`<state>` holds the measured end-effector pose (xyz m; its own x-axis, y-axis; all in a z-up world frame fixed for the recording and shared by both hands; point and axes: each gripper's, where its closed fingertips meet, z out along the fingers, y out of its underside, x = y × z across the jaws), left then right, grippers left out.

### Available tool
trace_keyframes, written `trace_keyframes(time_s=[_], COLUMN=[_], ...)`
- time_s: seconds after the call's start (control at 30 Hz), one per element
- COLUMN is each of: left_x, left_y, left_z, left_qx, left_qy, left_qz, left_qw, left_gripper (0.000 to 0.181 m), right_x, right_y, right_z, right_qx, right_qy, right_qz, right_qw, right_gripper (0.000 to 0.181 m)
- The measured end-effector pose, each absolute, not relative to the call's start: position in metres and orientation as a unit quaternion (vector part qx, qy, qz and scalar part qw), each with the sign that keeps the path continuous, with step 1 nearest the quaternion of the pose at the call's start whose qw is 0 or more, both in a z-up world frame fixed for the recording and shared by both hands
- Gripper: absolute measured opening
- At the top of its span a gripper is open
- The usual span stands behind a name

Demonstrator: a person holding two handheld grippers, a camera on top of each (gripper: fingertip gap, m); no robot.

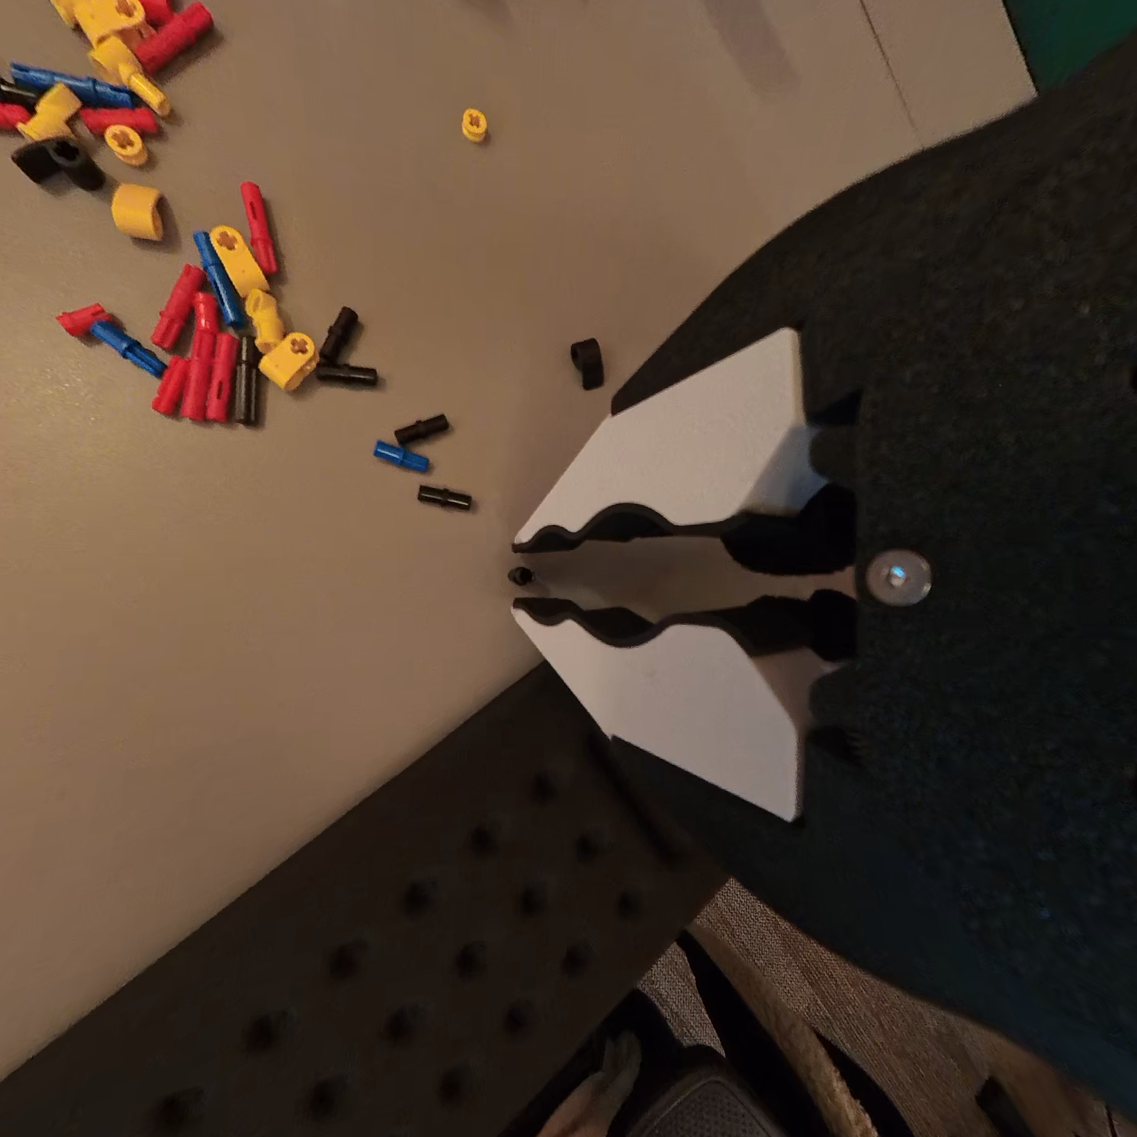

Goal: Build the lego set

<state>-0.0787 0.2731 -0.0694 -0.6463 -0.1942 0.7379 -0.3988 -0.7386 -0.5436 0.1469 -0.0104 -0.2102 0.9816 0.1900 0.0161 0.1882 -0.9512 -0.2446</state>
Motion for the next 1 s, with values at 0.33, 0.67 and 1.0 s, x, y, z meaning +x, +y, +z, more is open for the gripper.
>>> trace_keyframes(time_s=[0.33, 0.67, 1.0], left_x=[-0.075, -0.075, -0.08], left_y=[0.274, 0.275, 0.257], left_z=[-0.072, -0.066, -0.065], left_qx=[0.428, 0.411, 0.391], left_qy=[-0.364, -0.374, -0.42], left_qz=[0.826, 0.83, 0.817], left_qw=[0.038, -0.044, -0.052], left_gripper=[0.006, 0.007, 0.007], right_x=[0.125, -0.051, -0.076], right_y=[0.041, 0.245, 0.26], right_z=[-0.18, -0.072, -0.067], right_qx=[-0.959, -0.708, -0.713], right_qy=[-0.119, -0.076, -0.094], right_qz=[0.011, 0.305, 0.312], right_qw=[0.257, 0.632, 0.622], right_gripper=[0.004, 0.004, 0.004])
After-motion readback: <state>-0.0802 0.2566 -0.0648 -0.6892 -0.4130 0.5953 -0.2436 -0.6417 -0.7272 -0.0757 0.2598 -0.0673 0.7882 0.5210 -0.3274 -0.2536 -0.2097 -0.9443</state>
